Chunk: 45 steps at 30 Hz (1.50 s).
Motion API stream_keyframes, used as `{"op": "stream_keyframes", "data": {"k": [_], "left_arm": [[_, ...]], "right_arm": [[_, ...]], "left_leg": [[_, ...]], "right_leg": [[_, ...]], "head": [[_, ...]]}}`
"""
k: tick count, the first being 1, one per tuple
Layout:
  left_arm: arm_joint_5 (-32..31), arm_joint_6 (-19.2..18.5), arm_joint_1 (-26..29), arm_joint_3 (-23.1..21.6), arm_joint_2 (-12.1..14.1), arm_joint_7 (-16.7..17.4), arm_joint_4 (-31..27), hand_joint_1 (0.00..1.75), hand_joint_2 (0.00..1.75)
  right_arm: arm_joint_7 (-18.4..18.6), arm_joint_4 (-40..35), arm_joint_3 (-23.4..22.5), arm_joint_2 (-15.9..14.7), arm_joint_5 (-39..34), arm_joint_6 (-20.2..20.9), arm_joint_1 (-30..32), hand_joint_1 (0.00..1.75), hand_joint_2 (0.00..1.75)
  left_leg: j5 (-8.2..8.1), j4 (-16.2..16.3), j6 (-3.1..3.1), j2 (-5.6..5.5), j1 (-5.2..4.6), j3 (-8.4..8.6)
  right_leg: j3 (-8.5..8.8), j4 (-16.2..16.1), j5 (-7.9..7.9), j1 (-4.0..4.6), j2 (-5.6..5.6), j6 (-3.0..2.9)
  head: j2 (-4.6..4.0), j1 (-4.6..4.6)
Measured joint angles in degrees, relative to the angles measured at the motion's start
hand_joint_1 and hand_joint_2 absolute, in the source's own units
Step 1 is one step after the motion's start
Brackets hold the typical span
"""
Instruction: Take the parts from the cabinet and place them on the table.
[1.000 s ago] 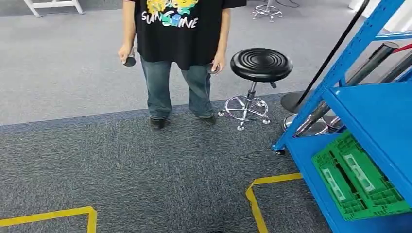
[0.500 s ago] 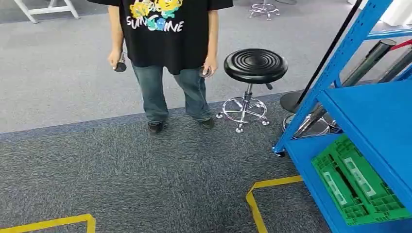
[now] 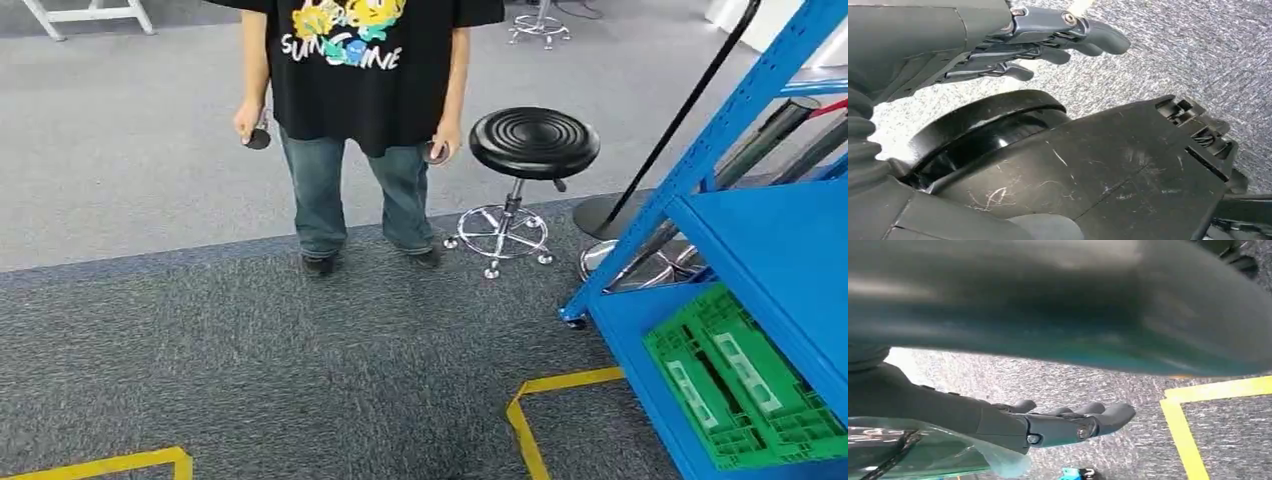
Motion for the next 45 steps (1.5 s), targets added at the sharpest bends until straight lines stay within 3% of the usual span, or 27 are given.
{"op": "stream_keyframes", "data": {"k": [1,2,3,4,5,6,8,9,10,12,19,21,24,45], "left_arm": [[0.0,0.0,0.0,0.0,0.0,0.02,0.0,0.0,0.0],[0.0,0.0,0.01,0.0,0.0,0.02,0.0,0.0,0.0],[-0.02,0.0,0.01,0.0,0.0,0.07,0.0,0.0,0.0],[-0.04,0.0,0.01,0.02,-0.02,0.09,0.0,0.0,0.0],[-0.09,0.02,0.0,0.02,0.0,0.18,0.0,0.0,0.0],[-0.22,0.13,0.0,0.02,0.0,0.17,0.0,0.0,0.0],[-0.35,0.24,0.03,0.02,0.02,0.17,0.0,0.0,0.0],[-0.39,0.31,0.03,0.02,0.11,0.17,0.0,0.0,0.0],[-0.39,0.48,0.07,0.02,0.15,0.15,0.0,0.0,0.0],[-0.39,0.72,0.08,0.04,0.17,0.07,0.0,0.0,0.0],[-0.39,0.94,0.09,0.04,0.15,-0.11,0.0,0.0,0.0],[-0.39,0.92,0.1,0.04,0.15,-0.2,0.0,0.0,0.0],[-0.33,0.92,0.13,0.04,0.15,-0.26,0.0,0.0,0.0],[-0.39,0.24,0.22,0.04,0.2,-0.96,0.0,0.0,0.0]], "right_arm": [[0.0,0.0,-0.02,0.0,0.02,0.0,0.03,0.0,0.0],[0.0,0.0,-0.02,0.0,0.02,0.0,0.01,0.0,0.0],[0.0,0.0,-0.02,0.0,0.04,0.0,-0.05,0.0,0.0],[0.0,0.0,-0.02,0.0,0.04,0.0,-0.08,0.0,0.0],[0.02,0.0,-0.02,0.0,0.07,0.02,-0.23,0.0,0.0],[0.02,0.0,-0.02,0.0,0.07,0.02,-0.27,0.0,0.0],[0.06,-0.02,-0.15,0.0,0.13,0.02,-0.11,0.0,0.0],[0.09,-0.02,-0.35,0.0,0.11,0.0,0.02,0.0,0.0],[0.09,0.0,-0.46,0.0,0.11,-0.02,0.06,0.0,0.0],[0.09,0.0,-0.52,0.02,0.11,0.0,-0.05,0.0,0.0],[-0.24,-0.02,-0.92,0.02,0.09,0.0,-0.17,0.0,0.0],[-0.77,-0.02,-0.96,0.02,-0.07,0.07,-0.17,0.0,0.0],[-1.31,-0.02,-1.2,0.02,-0.5,0.2,-0.18,0.0,0.0],[-1.29,-0.02,-1.9,-0.04,-0.98,2.36,-0.13,0.0,0.0]], "left_leg": [[-0.28,0.0,-0.05,-0.07,0.0,0.39],[-0.53,0.02,-0.21,-0.12,0.01,0.84],[-0.93,0.02,-0.35,-0.12,0.02,1.49],[-1.28,0.03,-0.58,-0.11,0.02,1.97],[-1.53,-0.14,-0.91,-0.05,-0.15,1.97],[-1.88,0.4,-1.41,-0.04,-0.31,1.55],[-1.73,-0.19,-1.68,0.0,-0.23,1.67],[-1.83,-0.15,-1.66,0.01,-0.33,1.79],[-1.27,-0.36,-0.63,-0.01,-0.41,1.8],[-1.49,-0.69,-0.15,-0.01,-0.46,1.95],[-1.47,-1.42,-0.3,-0.01,-0.4,2.55],[-1.43,-1.53,-1.42,-0.02,-0.32,2.59],[-1.35,-1.54,-1.79,-0.02,-0.3,2.6],[-1.55,-1.21,-1.57,0.0,-0.77,2.68]], "right_leg": [[0.41,-1.81,2.26,0.0,0.0,-0.02],[1.99,-5.74,5.14,-0.01,-0.01,-0.11],[4.64,-11.7,8.52,-0.01,-0.08,-0.27],[6.5,-15.96,10.21,-0.01,-0.2,-0.37],[7.2,-16.51,8.71,0.21,-0.24,-0.44],[8.08,-17.87,8.42,0.38,-0.22,-0.78],[7.83,-17.71,8.49,0.46,-0.22,-1.07],[7.94,-18.14,8.86,0.28,-0.24,-0.92],[7.94,-18.24,8.85,0.29,-0.24,-0.93],[7.94,-18.26,8.75,0.29,-0.22,-1.06],[8.35,-18.26,8.26,0.49,-0.27,-1.8],[8.37,-18.25,8.27,0.51,-0.29,-1.83],[8.41,-18.23,8.34,0.51,-0.3,-1.93],[8.65,-18.42,8.59,0.01,-0.34,-1.54]], "head": [[0.0,-0.07],[0.0,0.0],[0.0,-0.07],[0.0,-0.04],[0.0,-0.09],[0.0,-0.18],[0.0,-0.22],[0.0,-0.15],[0.0,-0.18],[0.0,-0.24],[0.0,-0.24],[0.0,-0.22],[0.0,-0.22],[0.0,-0.22]]}}
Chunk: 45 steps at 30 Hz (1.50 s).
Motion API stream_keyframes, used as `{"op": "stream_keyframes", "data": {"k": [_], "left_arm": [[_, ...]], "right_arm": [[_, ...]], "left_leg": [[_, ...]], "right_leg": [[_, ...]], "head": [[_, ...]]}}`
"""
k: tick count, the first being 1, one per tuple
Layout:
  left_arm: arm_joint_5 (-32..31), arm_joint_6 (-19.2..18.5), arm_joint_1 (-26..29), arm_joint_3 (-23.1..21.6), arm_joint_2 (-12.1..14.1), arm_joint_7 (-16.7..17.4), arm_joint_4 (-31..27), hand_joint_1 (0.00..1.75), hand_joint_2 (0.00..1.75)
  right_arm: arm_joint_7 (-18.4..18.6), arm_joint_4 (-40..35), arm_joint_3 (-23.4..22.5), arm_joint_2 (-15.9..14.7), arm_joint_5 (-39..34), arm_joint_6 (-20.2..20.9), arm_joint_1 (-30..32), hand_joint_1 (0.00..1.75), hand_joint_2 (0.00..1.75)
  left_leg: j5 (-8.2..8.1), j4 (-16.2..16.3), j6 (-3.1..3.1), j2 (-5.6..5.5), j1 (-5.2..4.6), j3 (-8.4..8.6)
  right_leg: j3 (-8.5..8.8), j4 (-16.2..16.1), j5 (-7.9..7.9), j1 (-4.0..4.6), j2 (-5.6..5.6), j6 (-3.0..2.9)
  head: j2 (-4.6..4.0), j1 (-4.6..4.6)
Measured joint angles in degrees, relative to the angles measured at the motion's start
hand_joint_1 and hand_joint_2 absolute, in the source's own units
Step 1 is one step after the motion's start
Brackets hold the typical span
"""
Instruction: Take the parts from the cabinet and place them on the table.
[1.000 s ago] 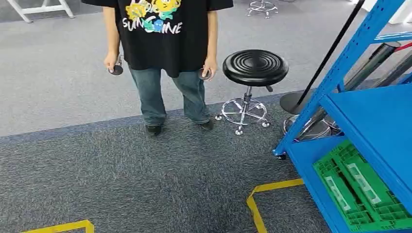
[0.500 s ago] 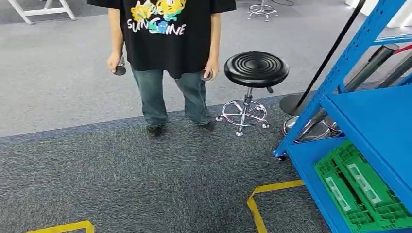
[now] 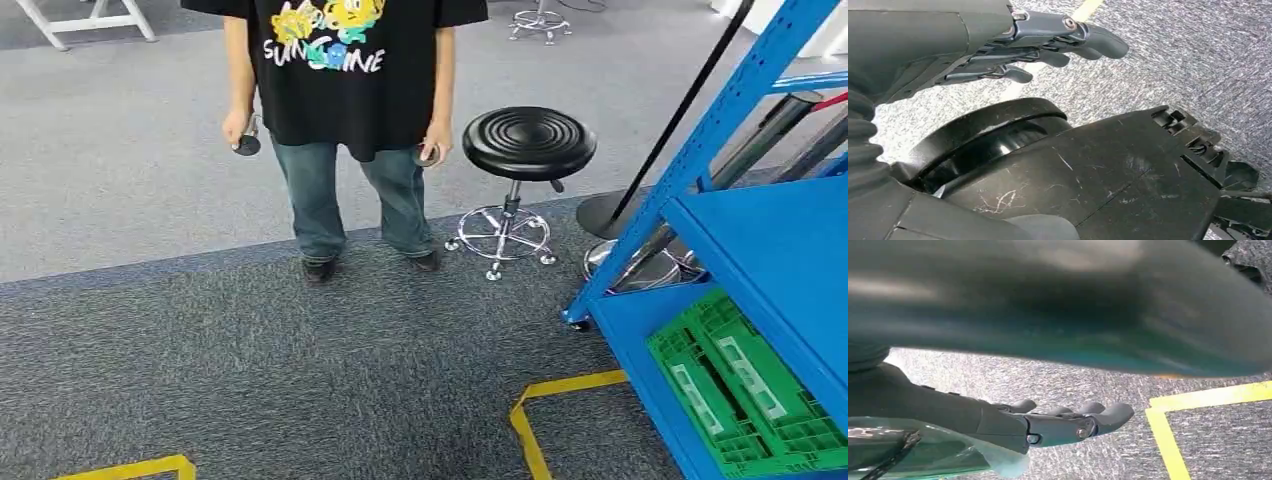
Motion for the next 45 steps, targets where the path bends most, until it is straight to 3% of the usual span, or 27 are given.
{"op": "stream_keyframes", "data": {"k": [6,10,11,14,15,16,18,19,20,21,22,24,26,29,30,31,33,34,35,36,37,39,40,41,42,44,45], "left_arm": [[-0.07,0.0,0.03,0.02,0.11,-0.02,0.0,0.0,0.0],[-0.11,0.02,0.04,0.02,-0.07,0.0,0.0,0.0,0.0],[-0.11,0.02,0.04,0.02,-0.07,0.0,0.0,0.0,0.0],[-0.11,0.02,0.16,0.02,-0.09,0.0,0.0,0.0,0.0],[-0.11,0.0,0.17,0.02,-0.09,0.0,0.0,0.0,0.0],[-0.11,0.02,0.17,0.02,-0.09,0.0,0.0,0.0,0.0],[-0.11,0.0,0.22,0.02,-0.11,0.0,0.0,0.0,0.0],[-0.13,0.0,0.28,0.02,-0.11,-0.02,0.0,0.0,0.0],[-0.11,0.02,0.29,0.04,0.13,-0.02,0.0,0.0,0.0],[-0.11,0.02,0.37,0.04,0.11,-0.02,0.0,0.0,0.0],[-0.09,0.02,0.39,0.04,0.13,-0.02,0.0,0.0,0.0],[-0.09,0.02,0.26,0.04,0.13,-0.07,0.0,0.0,0.0],[-0.09,0.04,0.19,0.04,0.11,-0.09,0.0,0.0,0.0],[-0.02,0.11,0.14,0.09,0.13,-0.24,0.0,0.0,0.0],[0.07,0.11,-0.03,0.13,0.11,-0.37,0.0,0.0,0.0],[0.07,0.11,-0.14,0.13,0.09,-0.44,0.0,0.0,0.0],[0.0,0.11,-0.14,0.13,0.02,-0.42,0.0,0.0,0.0],[0.0,0.11,-0.14,0.13,0.02,-0.42,0.0,0.0,0.0],[0.0,0.13,-0.13,0.13,0.06,-0.31,0.0,0.0,0.0],[0.0,0.13,-0.12,0.13,0.04,-0.24,0.0,0.0,0.0],[-0.02,0.13,-0.1,0.13,0.11,-0.24,0.0,0.0,0.0],[-0.02,0.15,-0.16,0.15,0.02,-0.24,0.0,0.0,0.0],[-0.02,0.17,-0.15,0.15,-0.07,-0.24,0.0,0.0,0.0],[-0.04,0.17,-0.06,0.15,-0.11,-0.24,0.0,0.0,0.0],[-0.02,0.17,0.06,0.17,-0.11,-0.24,0.0,0.0,0.0],[-0.02,0.17,0.18,0.22,-0.11,-0.24,0.0,0.0,0.0],[-0.02,0.17,0.2,0.22,-0.11,-0.24,0.0,0.0,0.0]], "right_arm": [[0.09,0.0,-0.44,0.0,0.0,0.15,0.0,0.0,0.0],[0.07,-0.02,-0.44,-0.04,0.26,0.11,0.01,0.0,0.0],[0.09,-0.02,-0.44,-0.04,0.31,0.11,0.0,0.0,0.0],[0.07,-0.02,-0.46,-0.13,0.33,0.11,0.13,0.0,0.0],[0.07,-0.02,-0.46,-0.22,0.33,0.11,0.23,0.0,0.0],[0.09,-0.02,-0.46,-0.28,0.33,0.11,0.31,0.0,0.0],[0.09,-0.02,-0.46,-0.44,0.33,0.11,0.34,0.0,0.0],[0.09,-0.04,-0.46,-0.44,0.33,0.11,0.28,0.0,0.0],[0.07,0.0,-0.46,-0.35,0.35,0.13,-0.01,0.0,0.0],[0.07,-0.02,-0.46,-0.35,0.37,0.15,-0.28,0.0,0.0],[0.09,-0.04,-0.46,-0.37,0.37,0.13,-0.27,0.0,0.0],[0.09,-0.02,-0.5,-0.37,0.37,0.13,0.06,0.0,0.0],[0.09,-0.04,-0.55,-0.37,0.39,0.11,0.14,0.0,0.0],[0.07,-0.07,-0.77,-0.39,0.44,0.13,-0.18,0.0,0.0],[0.07,-0.07,-0.81,-0.39,0.44,0.13,-0.09,0.0,0.0],[0.07,-0.07,-0.83,-0.39,0.42,0.15,0.02,0.0,0.0],[0.07,-0.07,-0.83,-0.39,0.42,0.22,-0.01,0.0,0.0],[0.07,-0.07,-0.83,-0.39,0.42,0.26,-0.02,0.0,0.0],[0.07,-0.07,-0.85,-0.39,0.42,0.39,0.03,0.0,0.0],[0.04,-0.07,-0.85,-0.39,0.39,0.48,-0.19,0.0,0.0],[0.04,-0.07,-0.85,-0.39,0.39,0.59,-0.2,0.0,0.0],[0.04,-0.07,-0.87,-0.39,0.39,0.66,0.18,0.0,0.0],[0.02,-0.07,-0.9,-0.39,0.39,0.66,0.29,0.0,0.0],[0.04,-0.07,-0.9,-0.39,0.39,0.66,0.29,0.0,0.0],[0.04,-0.07,-0.9,-0.42,0.37,0.68,0.16,0.0,0.0],[0.02,-0.09,-0.9,-0.42,0.37,0.7,-0.09,0.0,0.0],[0.02,-0.09,-0.9,-0.42,0.37,0.7,-0.02,0.0,0.0]], "left_leg": [[-0.12,0.41,0.37,0.0,-0.17,-0.1],[1.27,-1.63,1.43,0.74,0.45,0.82],[1.43,-1.84,1.74,0.77,0.53,0.86],[1.22,-1.78,1.76,1.81,0.58,0.81],[1.06,-1.77,1.67,2.15,0.63,0.93],[0.82,-1.77,1.45,2.55,0.73,1.21],[0.04,-1.57,0.85,3.37,1.08,2.04],[-0.61,-1.27,0.32,3.9,1.09,2.51],[-1.14,-0.92,-0.24,4.25,0.48,2.48],[-1.38,-0.59,-0.38,4.71,0.25,2.41],[-1.52,-0.62,-0.3,5.26,0.17,2.54],[-2.09,-0.59,-0.54,6.32,0.37,2.94],[-4.57,2.59,-1.12,1.97,0.78,1.71],[-10.09,16.57,-1.11,0.37,0.8,-5.59],[-10.01,19.08,-0.95,0.16,0.8,-7.31],[-8.42,18.39,-0.72,-0.01,0.78,-7.41],[-2.36,10.96,-0.1,-0.55,0.78,-4.98],[0.7,5.89,0.24,-1.69,0.78,-3.23],[1.26,3.54,0.43,-4.39,0.8,-2.3],[0.95,1.77,0.49,-5.34,0.89,-2.13],[0.66,1.77,0.21,-4.76,0.7,-2.31],[0.99,1.24,0.62,-3.96,0.47,-2.17],[1.64,0.35,1.0,-3.05,1.02,-1.75],[1.75,0.09,1.18,-2.42,0.88,-1.62],[1.77,0.08,1.48,-1.56,0.77,-1.66],[1.66,0.09,1.63,0.37,0.52,-1.7],[1.6,0.1,1.69,1.21,0.45,-1.7]], "right_leg": [[0.09,-0.01,0.17,-0.14,0.0,0.38],[-0.49,0.25,-0.13,-0.05,0.15,1.18],[-1.43,2.28,-1.48,0.0,0.2,1.34],[-8.25,15.66,-6.65,-0.24,0.21,2.05],[-9.26,17.09,-6.28,-0.29,0.15,2.24],[-8.7,15.51,-4.55,-0.43,0.08,2.38],[-4.26,6.36,0.78,-0.77,-0.8,2.68],[-1.82,1.16,2.2,-0.83,-3.11,3.02],[-0.96,0.68,0.9,0.07,-5.16,2.84],[-1.16,0.72,0.83,-0.16,-4.29,1.36],[-1.31,0.79,0.68,-0.14,-3.77,1.03],[-1.41,0.91,0.32,-0.09,-2.44,0.33],[-1.3,0.77,0.34,-0.16,-1.4,-0.41],[-1.28,0.77,0.29,0.04,0.73,-0.85],[-1.18,0.78,0.27,0.11,1.52,-0.88],[-1.0,0.78,0.25,0.16,2.27,-0.9],[-0.68,0.78,0.25,0.2,4.09,-0.89],[-0.53,0.77,0.27,0.2,4.91,-0.87],[-0.99,0.67,0.34,0.02,5.42,-0.75],[-1.07,1.04,0.37,0.21,6.36,-0.35],[-1.53,0.88,0.66,-0.1,6.65,0.12],[-1.67,0.3,1.1,-0.36,7.75,0.93],[-2.17,0.89,0.9,-0.32,6.57,0.89],[-2.8,2.12,-0.19,0.08,3.14,0.94],[-4.42,5.46,-2.39,0.11,1.54,1.14],[-8.49,14.27,-6.59,-0.04,0.69,1.54],[-9.74,17.15,-7.36,-0.07,0.58,1.74]], "head": [[0.0,0.0],[0.0,0.11],[0.0,0.2],[0.0,0.22],[0.0,0.31],[0.0,0.24],[0.0,0.26],[0.0,0.31],[0.0,0.79],[0.02,0.81],[0.0,-0.04],[0.02,0.02],[0.0,-0.26],[0.0,-0.26],[0.0,-0.24],[0.0,-0.2],[0.0,-0.22],[0.0,-0.26],[0.0,-0.16],[0.0,-0.15],[0.0,-0.22],[0.0,-0.15],[0.0,-0.05],[0.0,-0.13],[0.0,0.31],[0.0,0.28],[0.0,0.37]]}}
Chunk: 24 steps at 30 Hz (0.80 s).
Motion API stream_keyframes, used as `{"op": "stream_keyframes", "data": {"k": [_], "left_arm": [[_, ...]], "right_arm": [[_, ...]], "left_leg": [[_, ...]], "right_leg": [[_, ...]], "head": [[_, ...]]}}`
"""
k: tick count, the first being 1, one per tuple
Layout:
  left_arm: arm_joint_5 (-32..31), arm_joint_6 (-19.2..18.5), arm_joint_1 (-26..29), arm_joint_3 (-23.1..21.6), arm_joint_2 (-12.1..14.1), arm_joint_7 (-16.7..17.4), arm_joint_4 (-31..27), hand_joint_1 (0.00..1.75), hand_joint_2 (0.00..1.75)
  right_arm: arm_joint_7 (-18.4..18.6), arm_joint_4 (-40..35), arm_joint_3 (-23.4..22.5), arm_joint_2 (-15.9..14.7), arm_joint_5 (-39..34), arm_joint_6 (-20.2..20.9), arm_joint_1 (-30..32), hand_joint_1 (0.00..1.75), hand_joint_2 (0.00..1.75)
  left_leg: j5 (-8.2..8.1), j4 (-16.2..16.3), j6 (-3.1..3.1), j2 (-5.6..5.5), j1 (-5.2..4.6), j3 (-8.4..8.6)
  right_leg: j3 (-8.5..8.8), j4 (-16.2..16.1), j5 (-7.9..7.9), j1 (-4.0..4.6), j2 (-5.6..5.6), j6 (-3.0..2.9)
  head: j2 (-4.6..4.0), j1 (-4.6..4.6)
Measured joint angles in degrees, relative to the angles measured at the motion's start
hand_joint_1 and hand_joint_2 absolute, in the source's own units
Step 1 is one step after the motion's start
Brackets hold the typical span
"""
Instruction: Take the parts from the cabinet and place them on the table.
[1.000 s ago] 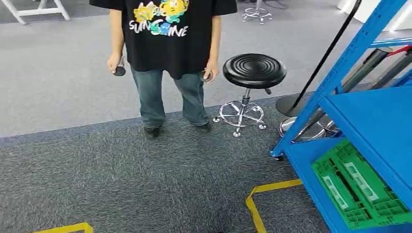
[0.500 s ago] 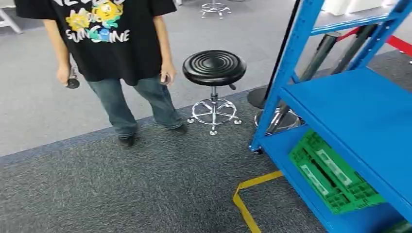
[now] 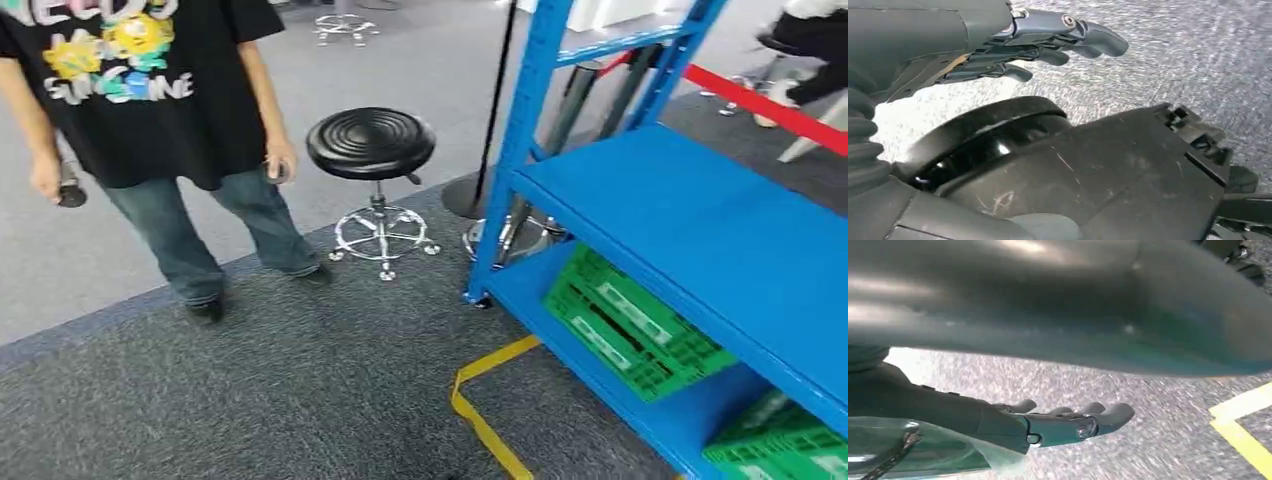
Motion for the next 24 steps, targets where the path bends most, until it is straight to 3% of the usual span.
{"op": "stream_keyframes", "data": {"k": [1,2,3,4,5,6,7,9,10,11,12,14,15,16,17,19,20,21,24], "left_arm": [[0.0,0.0,0.0,0.02,0.0,0.0,0.0,0.0,0.0],[0.02,0.0,0.0,0.02,0.0,0.0,0.0,0.0,0.0],[0.04,0.0,-0.01,0.04,0.0,0.0,0.0,0.0,0.0],[0.07,0.0,-0.03,0.04,-0.04,0.0,0.0,0.0,0.0],[0.09,0.0,-0.02,0.04,-0.04,0.0,0.0,0.0,0.0],[0.09,0.0,-0.01,0.04,-0.04,0.0,0.0,0.0,0.0],[0.11,0.0,0.03,0.04,-0.02,0.0,0.0,0.0,0.0],[0.11,0.0,-0.03,0.07,-0.02,0.0,0.0,0.0,0.0],[0.11,0.0,-0.13,0.07,-0.02,0.0,0.0,0.0,0.0],[0.11,0.0,-0.12,0.07,-0.04,0.0,0.0,0.0,0.0],[0.11,0.0,-0.15,0.07,-0.04,0.0,0.0,0.0,0.0],[0.3,0.0,-0.14,0.11,0.0,-0.02,0.0,0.0,0.0],[0.48,0.0,-0.24,0.15,0.02,-0.26,0.0,0.0,0.0],[0.52,0.0,-0.34,0.17,0.02,-0.35,0.0,0.0,0.0],[0.52,0.0,-0.38,0.2,0.02,-0.35,0.0,0.0,0.0],[0.46,0.0,-0.39,0.2,0.02,-0.35,0.0,0.0,0.0],[0.46,0.04,-0.37,0.2,0.02,-0.26,0.0,0.0,0.0],[0.46,0.09,-0.38,0.2,0.02,-0.26,0.0,0.0,0.0],[0.46,0.2,-0.35,0.22,0.0,-0.17,0.0,0.0,0.0]], "right_arm": [[0.0,0.0,0.0,0.0,0.0,0.07,0.13,0.0,0.0],[0.0,0.0,-0.02,-0.02,-0.09,0.18,0.24,0.0,0.0],[0.0,0.0,-0.04,-0.04,-0.18,0.17,0.31,0.0,0.0],[0.0,0.0,-0.07,-0.11,-0.22,0.17,0.27,0.0,0.0],[-0.02,0.0,-0.09,-0.11,-0.22,0.17,0.15,0.0,0.0],[-0.04,0.0,-0.11,-0.11,-0.22,0.17,-0.03,0.0,0.0],[-0.04,0.0,-0.11,-0.11,-0.22,0.17,-0.06,0.0,0.0],[-0.02,0.0,-0.22,-0.11,-0.26,0.17,0.09,0.0,0.0],[0.0,0.0,-0.33,-0.11,-0.28,0.17,0.07,0.0,0.0],[0.0,0.0,-0.35,-0.11,-0.28,0.17,0.1,0.0,0.0],[0.02,-0.02,-0.37,-0.11,-0.31,0.17,0.01,0.0,0.0],[0.0,-0.02,-0.37,-0.11,-0.28,0.24,-0.11,0.0,0.0],[0.0,-0.02,-0.37,-0.11,-0.28,0.26,-0.06,0.0,0.0],[0.0,-0.02,-0.39,-0.11,-0.26,0.26,0.01,0.0,0.0],[0.02,-0.02,-0.44,-0.11,-0.26,0.26,0.05,0.0,0.0],[0.02,-0.02,-0.44,-0.11,-0.24,0.35,0.03,0.0,0.0],[0.02,-0.02,-0.44,-0.11,-0.24,0.35,0.04,0.0,0.0],[0.04,-0.02,-0.44,-0.11,-0.24,0.35,-0.11,0.0,0.0],[0.04,-0.07,-0.46,-0.11,-0.22,0.35,0.07,0.0,0.0]], "left_leg": [[-0.11,0.0,-0.01,0.74,-0.01,0.02],[-0.29,0.01,-0.07,1.45,-0.01,0.17],[-0.46,0.02,-0.21,2.02,-0.01,0.42],[-0.74,0.03,-0.36,2.68,-0.01,0.88],[-0.98,0.08,-0.69,3.13,-0.17,1.22],[-1.33,0.26,-1.01,3.6,-0.65,1.09],[-1.31,0.3,-1.13,3.88,-0.66,1.2],[-1.32,0.21,-1.35,4.85,-0.64,1.46],[-1.76,0.3,-1.8,5.31,-0.62,1.64],[-2.76,1.23,-2.27,2.93,-0.35,1.43],[-4.76,4.38,-2.54,0.67,-0.1,0.04],[-8.93,13.71,-2.86,-0.9,0.22,-4.37],[-10.07,18.04,-2.97,-1.11,0.25,-6.52],[-9.53,18.86,-2.99,-1.22,0.32,-7.02],[-7.44,17.03,-2.94,-1.29,0.43,-6.31],[-1.62,7.81,-2.77,-2.01,0.75,-2.48],[0.24,2.82,-2.84,-5.09,1.12,-0.61],[-0.49,2.2,-2.78,-6.42,1.05,-0.45],[-0.38,1.54,-2.06,-5.19,0.66,-0.64]], "right_leg": [[0.1,0.05,0.6,0.0,-0.13,0.1],[1.71,-2.53,2.49,0.01,-0.38,0.17],[4.3,-7.12,4.79,0.01,-0.9,0.1],[7.67,-13.02,7.11,0.02,-2.09,-0.04],[9.63,-16.82,6.7,0.41,-5.61,-0.23],[10.41,-17.11,6.84,0.53,-5.55,-0.93],[10.17,-17.07,6.89,0.61,-4.51,-1.31],[9.81,-16.97,6.86,0.74,-3.58,-1.69],[9.96,-17.35,7.12,0.39,-2.87,-2.17],[10.04,-17.45,7.29,0.21,-2.31,-2.44],[9.96,-17.45,7.35,0.15,-1.63,-2.73],[9.83,-17.44,7.44,0.16,-0.27,-2.93],[9.83,-17.43,7.44,0.16,0.56,-2.94],[9.95,-17.43,7.45,0.15,1.26,-2.93],[10.06,-17.43,7.45,0.15,2.12,-2.92],[10.34,-17.38,7.55,0.12,3.89,-2.77],[10.13,-17.37,7.64,0.07,4.6,-2.56],[9.9,-17.13,7.77,0.33,5.05,-2.16],[8.8,-17.3,8.56,-0.28,6.77,-0.99]], "head": [[0.0,-0.07],[0.0,-0.02],[0.0,0.0],[0.0,-0.02],[0.0,0.02],[0.0,-0.16],[0.0,-0.24],[0.0,-0.13],[0.0,-0.11],[0.0,-0.35],[0.0,-0.53],[0.0,-0.48],[0.0,-0.5],[0.0,-0.48],[0.0,-0.48],[0.0,-0.48],[0.0,-0.52],[0.0,-0.5],[0.0,-0.51]]}}
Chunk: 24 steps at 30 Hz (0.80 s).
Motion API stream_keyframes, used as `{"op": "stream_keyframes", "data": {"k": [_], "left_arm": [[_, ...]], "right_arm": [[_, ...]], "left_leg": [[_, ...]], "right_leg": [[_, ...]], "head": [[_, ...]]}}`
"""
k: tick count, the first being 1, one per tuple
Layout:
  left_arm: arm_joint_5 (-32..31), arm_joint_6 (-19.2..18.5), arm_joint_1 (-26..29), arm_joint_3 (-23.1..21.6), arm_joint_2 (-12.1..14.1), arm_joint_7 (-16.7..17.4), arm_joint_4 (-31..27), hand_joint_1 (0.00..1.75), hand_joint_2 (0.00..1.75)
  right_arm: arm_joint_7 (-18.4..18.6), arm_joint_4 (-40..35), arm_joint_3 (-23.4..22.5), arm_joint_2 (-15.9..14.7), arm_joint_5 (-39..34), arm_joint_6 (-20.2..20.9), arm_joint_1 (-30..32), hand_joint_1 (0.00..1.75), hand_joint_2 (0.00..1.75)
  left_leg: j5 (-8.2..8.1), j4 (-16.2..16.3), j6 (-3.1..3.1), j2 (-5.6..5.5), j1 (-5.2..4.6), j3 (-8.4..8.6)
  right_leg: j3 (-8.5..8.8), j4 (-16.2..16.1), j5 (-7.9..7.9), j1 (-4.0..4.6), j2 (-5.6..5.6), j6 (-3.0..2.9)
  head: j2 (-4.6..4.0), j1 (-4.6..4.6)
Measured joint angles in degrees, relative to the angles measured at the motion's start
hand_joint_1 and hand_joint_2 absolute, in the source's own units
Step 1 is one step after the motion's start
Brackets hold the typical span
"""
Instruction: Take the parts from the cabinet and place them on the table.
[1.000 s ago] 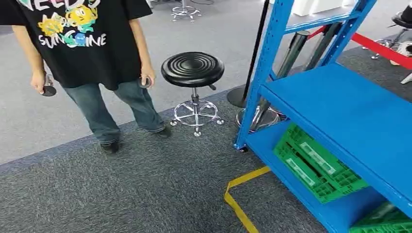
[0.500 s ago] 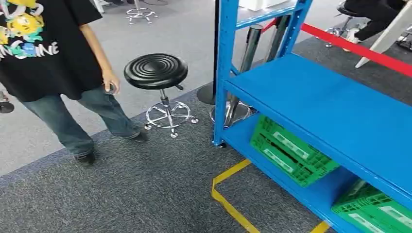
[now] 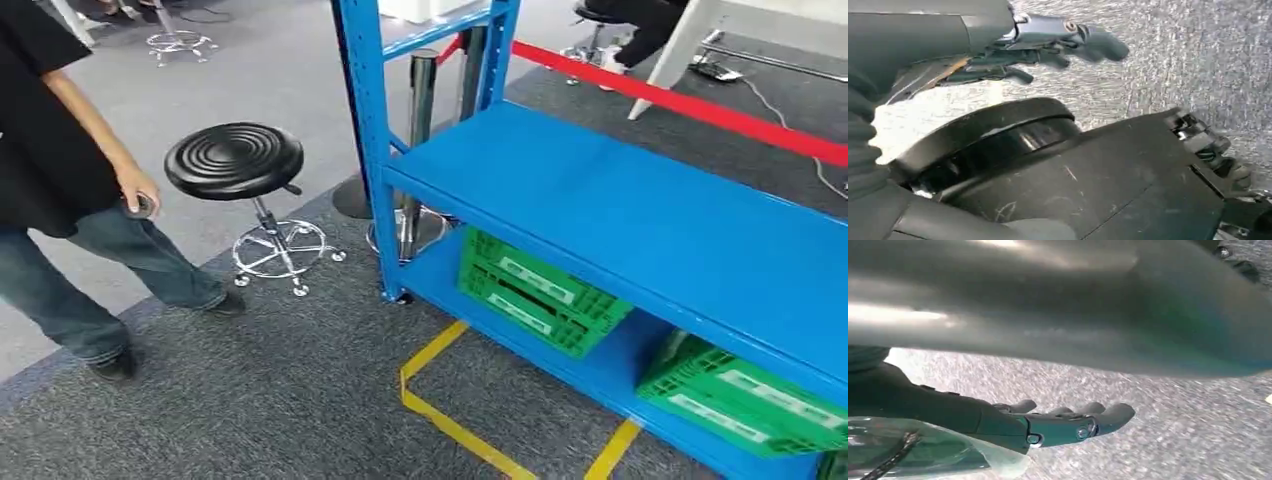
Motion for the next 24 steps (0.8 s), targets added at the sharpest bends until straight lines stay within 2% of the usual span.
{"op": "stream_keyframes", "data": {"k": [1,2,3,4,6,7,8,9,10,11,12,13,15,16,17,18,19,20,21,22,23,24], "left_arm": [[-0.02,0.0,-0.02,0.0,-0.07,0.0,0.0,0.0,0.0],[-0.02,0.0,-0.03,0.0,-0.07,0.0,0.0,0.0,0.0],[-0.02,0.0,0.07,0.02,-0.09,0.0,0.0,0.0,0.0],[0.0,0.0,0.2,0.04,-0.07,0.0,0.0,0.0,0.0],[0.0,0.0,0.3,0.13,-0.04,0.0,0.0,0.0,0.0],[0.0,0.0,0.3,0.18,-0.04,0.0,0.0,0.0,0.0],[0.0,0.0,0.3,0.24,-0.04,0.0,0.0,0.0,0.0],[0.0,0.0,0.29,0.31,-0.04,0.0,0.0,0.0,0.0],[0.0,0.0,0.29,0.37,-0.07,0.0,0.0,0.0,0.0],[0.0,0.0,0.29,0.42,-0.09,0.0,0.0,0.0,0.0],[0.0,0.0,0.31,0.5,-0.09,0.0,0.0,0.0,0.0],[0.0,0.0,0.34,0.55,-0.07,0.0,0.0,0.0,0.0],[0.0,0.0,0.29,0.59,-0.09,0.0,0.0,0.0,0.0],[0.0,0.0,0.13,0.61,-0.07,0.0,0.0,0.0,0.0],[0.0,0.02,0.15,0.63,-0.07,0.0,0.0,0.0,0.0],[-0.02,0.02,0.16,0.66,-0.09,0.02,0.0,0.0,0.0],[0.0,0.0,0.2,0.66,-0.09,0.02,0.0,0.0,0.0],[0.0,0.0,0.2,0.68,-0.02,0.02,0.0,0.0,0.0],[0.04,0.0,0.12,0.7,-0.02,0.0,0.0,0.0,0.0],[0.09,0.0,-0.02,0.74,-0.02,-0.06,0.0,0.0,0.0],[0.09,0.0,-0.09,0.77,-0.02,-0.07,0.0,0.0,0.0],[0.07,-0.02,-0.08,0.76,-0.02,-0.07,0.0,0.0,0.0]], "right_arm": [[0.0,0.0,-0.04,0.0,-0.02,0.0,0.16,0.0,0.0],[0.0,0.0,-0.15,0.0,-0.02,0.0,0.26,0.0,0.0],[0.06,0.02,-0.31,0.0,-0.02,0.0,0.15,0.0,0.0],[0.09,0.0,-0.39,0.0,-0.02,0.02,-0.01,0.0,0.0],[0.13,0.0,-0.46,0.0,-0.02,0.02,-0.06,0.0,0.0],[0.17,0.0,-0.48,0.0,-0.02,0.02,0.05,0.0,0.0],[0.2,0.0,-0.5,0.0,-0.02,0.02,0.16,0.0,0.0],[0.2,0.0,-0.52,0.0,-0.04,0.02,0.22,0.0,0.0],[0.2,0.0,-0.52,0.0,-0.04,0.02,0.24,0.0,0.0],[0.2,-0.02,-0.52,-0.02,-0.02,0.04,0.12,0.0,0.0],[0.2,-0.02,-0.52,0.0,0.0,0.13,-0.12,0.0,0.0],[0.2,-0.02,-0.52,0.0,0.0,0.13,-0.28,0.0,0.0],[0.37,-0.02,-0.52,0.0,0.0,0.17,0.03,0.0,0.0],[0.44,-0.02,-0.53,0.0,0.0,0.17,0.14,0.0,0.0],[0.46,-0.02,-0.55,0.0,0.0,0.17,0.15,0.0,0.0],[0.46,-0.02,-0.55,0.0,0.02,0.17,0.01,0.0,0.0],[0.46,-0.04,-0.55,0.0,0.02,0.18,-0.2,0.0,0.0],[0.46,-0.04,-0.55,0.0,0.02,0.22,-0.25,0.0,0.0],[0.46,-0.04,-0.55,0.0,0.04,0.22,-0.21,0.0,0.0],[0.52,-0.04,-0.55,0.0,0.09,0.22,-0.08,0.0,0.0],[0.55,-0.04,-0.55,0.0,0.15,0.22,0.01,0.0,0.0],[0.57,-0.04,-0.55,0.0,0.17,0.22,0.03,0.0,0.0]], "left_leg": [[0.43,-0.57,0.61,0.71,0.17,0.14],[0.74,-0.88,1.09,1.76,0.27,0.19],[0.79,-0.94,1.46,2.26,0.19,0.05],[0.81,-0.93,1.58,3.13,0.03,-0.16],[0.83,-0.91,1.64,5.14,-0.32,-0.53],[0.83,-0.9,1.64,5.95,-0.41,-0.55],[0.82,-0.9,1.65,6.7,-0.5,-0.53],[0.79,-0.89,1.67,7.35,-0.57,-0.5],[0.73,-0.89,1.64,8.04,-0.61,-0.37],[0.62,-0.87,1.47,8.68,-0.69,-0.06],[0.43,-0.74,1.18,9.2,-1.16,-0.07],[0.4,-0.64,0.93,9.56,-1.22,-0.15],[0.54,-0.77,0.62,10.52,-1.12,0.15],[0.35,-0.82,0.33,11.08,-1.14,0.41],[-0.23,-0.46,-0.24,10.22,-0.93,0.47],[-1.68,1.33,-0.66,7.24,-0.75,-0.14],[-4.06,5.11,-0.88,5.54,-0.5,-1.78],[-6.54,10.35,-1.07,4.69,-0.35,-4.08],[-8.03,14.57,-1.19,4.26,-0.31,-6.0],[-8.3,16.93,-1.25,4.1,-0.28,-7.03],[-7.12,16.53,-1.24,4.0,-0.25,-6.76],[-4.98,14.0,-1.12,3.98,-0.19,-5.69]], "right_leg": [[-0.92,-0.13,0.1,0.0,0.56,0.49],[-0.93,0.86,-0.55,0.04,-1.87,0.39],[-2.07,3.19,-2.18,0.32,-4.61,0.4],[-4.12,7.5,-4.65,0.32,-5.94,0.55],[-8.16,16.79,-8.82,0.27,-6.77,0.7],[-8.56,18.27,-8.94,0.28,-6.85,0.73],[-7.53,17.04,-7.91,0.29,-6.96,0.68],[-5.31,13.5,-6.05,0.32,-7.22,0.57],[-1.97,7.94,-3.74,0.36,-7.89,0.33],[1.7,1.78,-2.03,0.51,-10.21,0.06],[2.68,-0.21,-3.29,1.25,-12.83,-0.17],[2.91,-0.29,-2.83,1.12,-11.67,-0.71],[2.22,-0.19,-2.81,1.3,-10.7,-1.04],[2.03,-0.51,-2.68,1.18,-10.06,-1.41],[2.9,-0.95,-2.34,0.7,-9.48,-1.81],[2.97,-1.0,-2.16,0.6,-8.89,-2.13],[2.81,-1.0,-1.97,0.63,-8.16,-2.41],[2.68,-0.97,-1.88,0.63,-7.35,-2.55],[2.63,-0.95,-1.85,0.65,-6.65,-2.59],[2.66,-0.92,-1.84,0.64,-5.97,-2.58],[2.76,-0.9,-1.84,0.64,-5.16,-2.58],[2.83,-0.85,-1.83,0.64,-4.33,-2.56]], "head": [[0.0,0.07],[0.0,0.05],[0.0,0.57],[0.0,0.75],[0.0,0.75],[0.0,0.81],[0.0,0.72],[0.0,0.81],[0.0,0.77],[0.0,0.81],[0.0,0.81],[0.0,0.59],[0.0,0.68],[0.0,0.77],[0.0,0.79],[0.0,0.31],[0.0,0.22],[0.0,0.2],[0.0,0.22],[0.0,0.22],[0.0,0.22],[0.0,0.22]]}}
